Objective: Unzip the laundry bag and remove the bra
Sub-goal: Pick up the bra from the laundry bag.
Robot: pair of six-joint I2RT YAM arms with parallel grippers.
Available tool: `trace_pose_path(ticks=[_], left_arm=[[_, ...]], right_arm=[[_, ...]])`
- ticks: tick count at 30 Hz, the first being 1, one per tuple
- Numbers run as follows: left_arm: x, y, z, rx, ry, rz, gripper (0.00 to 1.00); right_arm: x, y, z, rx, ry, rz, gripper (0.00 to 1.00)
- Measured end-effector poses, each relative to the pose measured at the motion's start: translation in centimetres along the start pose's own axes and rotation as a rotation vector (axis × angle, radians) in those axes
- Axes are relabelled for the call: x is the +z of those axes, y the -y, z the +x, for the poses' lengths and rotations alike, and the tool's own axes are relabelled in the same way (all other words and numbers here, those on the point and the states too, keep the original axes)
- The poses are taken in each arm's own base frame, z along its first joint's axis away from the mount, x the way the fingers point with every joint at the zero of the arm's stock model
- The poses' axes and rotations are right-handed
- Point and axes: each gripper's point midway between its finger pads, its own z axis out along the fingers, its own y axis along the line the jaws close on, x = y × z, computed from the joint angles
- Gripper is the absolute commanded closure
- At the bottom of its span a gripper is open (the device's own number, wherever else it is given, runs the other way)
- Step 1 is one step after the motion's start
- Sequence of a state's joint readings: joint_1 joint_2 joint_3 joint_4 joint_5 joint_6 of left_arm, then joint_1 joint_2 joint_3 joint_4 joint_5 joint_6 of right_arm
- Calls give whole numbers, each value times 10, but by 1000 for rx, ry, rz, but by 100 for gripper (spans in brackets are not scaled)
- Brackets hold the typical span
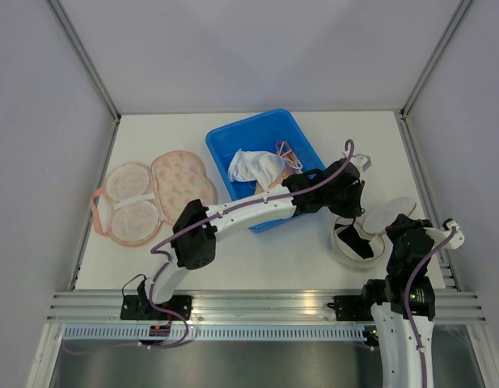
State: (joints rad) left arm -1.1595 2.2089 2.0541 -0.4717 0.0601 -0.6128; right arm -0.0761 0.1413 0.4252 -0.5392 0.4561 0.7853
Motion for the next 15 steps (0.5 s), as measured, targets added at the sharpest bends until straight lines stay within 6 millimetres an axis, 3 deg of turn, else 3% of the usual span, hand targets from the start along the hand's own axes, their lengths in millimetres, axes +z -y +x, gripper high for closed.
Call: trace_pose_path(ticks=[5,9,11,15], left_arm=[[-28,20,-23,5,47,60,98],[-32,28,-19,13,26,103,98],[-29,27,-8,21,-12,116,92],[-13,22,13,44,-74,129,68]], right_arm=[[1,-3,-1,-14,-7,-1,100],[-3,-16,-9,-25,-6,-49,100],[-6,-23,-15,-29,6,-74,100],[-8,-29,-20,-38,12,-98,100]])
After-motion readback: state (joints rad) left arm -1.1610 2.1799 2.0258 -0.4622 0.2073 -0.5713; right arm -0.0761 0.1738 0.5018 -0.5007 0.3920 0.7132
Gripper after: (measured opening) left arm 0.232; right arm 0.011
